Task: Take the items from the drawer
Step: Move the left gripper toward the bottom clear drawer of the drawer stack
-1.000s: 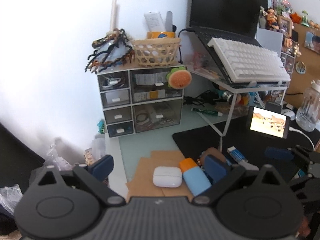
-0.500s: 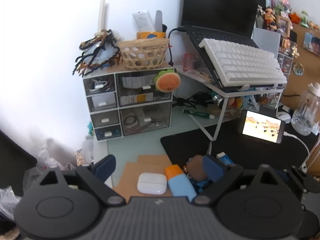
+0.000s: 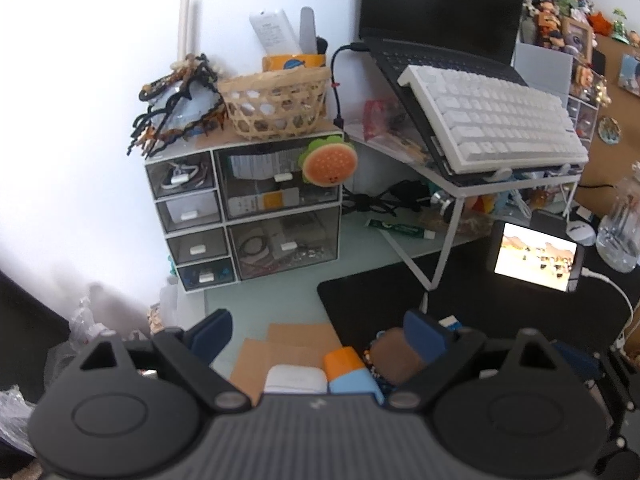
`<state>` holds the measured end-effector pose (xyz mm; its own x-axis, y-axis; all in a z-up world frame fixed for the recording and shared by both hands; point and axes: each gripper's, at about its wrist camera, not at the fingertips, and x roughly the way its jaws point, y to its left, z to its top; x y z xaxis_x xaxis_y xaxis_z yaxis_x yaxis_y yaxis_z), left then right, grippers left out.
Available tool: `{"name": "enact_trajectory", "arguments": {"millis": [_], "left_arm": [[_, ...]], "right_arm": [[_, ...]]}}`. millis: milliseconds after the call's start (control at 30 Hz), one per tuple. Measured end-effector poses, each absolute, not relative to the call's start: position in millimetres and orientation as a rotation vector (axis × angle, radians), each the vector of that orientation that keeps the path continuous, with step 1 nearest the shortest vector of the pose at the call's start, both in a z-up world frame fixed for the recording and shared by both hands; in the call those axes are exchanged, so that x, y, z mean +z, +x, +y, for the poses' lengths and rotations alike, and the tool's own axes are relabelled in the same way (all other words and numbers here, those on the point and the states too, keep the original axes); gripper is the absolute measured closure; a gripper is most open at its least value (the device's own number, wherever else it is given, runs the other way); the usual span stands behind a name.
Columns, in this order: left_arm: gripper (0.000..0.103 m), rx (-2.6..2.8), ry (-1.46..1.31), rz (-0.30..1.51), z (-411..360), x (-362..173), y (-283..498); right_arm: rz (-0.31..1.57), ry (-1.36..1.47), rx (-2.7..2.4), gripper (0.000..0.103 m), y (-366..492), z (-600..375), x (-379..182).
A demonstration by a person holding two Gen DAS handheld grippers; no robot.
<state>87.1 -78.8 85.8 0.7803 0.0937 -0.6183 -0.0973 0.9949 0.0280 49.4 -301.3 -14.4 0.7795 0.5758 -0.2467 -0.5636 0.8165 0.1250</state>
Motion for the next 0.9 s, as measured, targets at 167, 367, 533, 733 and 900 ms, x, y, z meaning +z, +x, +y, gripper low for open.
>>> {"name": "enact_trajectory", "arguments": {"millis": [167,367,533,733,900], "left_arm": [[0.011,0.108,-0.024,0.676,-77.5,80.1,96.3],[0.012,0.112,-0.021,0.687,-80.6,73.4,109.1],[0.013,0.114,-0.017,0.694,-82.9,69.4,119.6],[0.019,0.127,-0.013,0.709,-79.7,65.0,134.7],[0.023,0.145,-0.013,0.714,-75.1,64.4,146.1]], "right_arm": [[0.286,0.065,0.635,0.005,52.4,-303.5,-16.3],[0.297,0.069,0.649,0.005,51.3,-303.2,-23.3],[0.306,0.081,0.655,0.005,53.8,-299.9,-28.1],[0.308,0.097,0.66,0.005,58.4,-301.0,-31.8],[0.306,0.116,0.667,0.005,60.1,-303.5,-32.8]]}}
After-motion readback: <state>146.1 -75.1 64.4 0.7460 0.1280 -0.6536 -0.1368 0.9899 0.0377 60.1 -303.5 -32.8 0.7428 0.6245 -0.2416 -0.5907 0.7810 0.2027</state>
